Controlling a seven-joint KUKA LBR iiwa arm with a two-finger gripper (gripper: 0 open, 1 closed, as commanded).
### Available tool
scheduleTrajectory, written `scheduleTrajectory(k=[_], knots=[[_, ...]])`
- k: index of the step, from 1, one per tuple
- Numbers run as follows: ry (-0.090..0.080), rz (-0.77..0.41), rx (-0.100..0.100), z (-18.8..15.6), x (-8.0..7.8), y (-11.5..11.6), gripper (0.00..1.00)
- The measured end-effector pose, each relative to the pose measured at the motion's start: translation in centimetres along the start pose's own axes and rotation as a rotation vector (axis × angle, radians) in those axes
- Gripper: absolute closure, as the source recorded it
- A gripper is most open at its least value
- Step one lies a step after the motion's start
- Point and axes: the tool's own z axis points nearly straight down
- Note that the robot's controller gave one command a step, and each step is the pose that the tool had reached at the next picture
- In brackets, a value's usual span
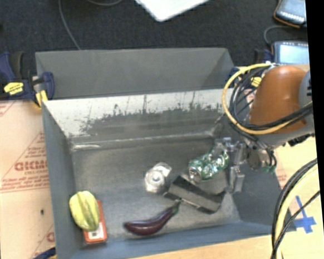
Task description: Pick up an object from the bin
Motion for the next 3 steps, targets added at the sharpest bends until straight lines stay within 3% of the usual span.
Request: scheduleTrajectory(k=[1,2,3], knots=[[-0.007,-0.002,0.001,-0.4,-0.1,0.0,0.00],[-0.015,0.042,0.002,2.2,1.1,0.2,0.00],[-0.007,0.099,0.003,6.7,2.6,1.9,0.00]])
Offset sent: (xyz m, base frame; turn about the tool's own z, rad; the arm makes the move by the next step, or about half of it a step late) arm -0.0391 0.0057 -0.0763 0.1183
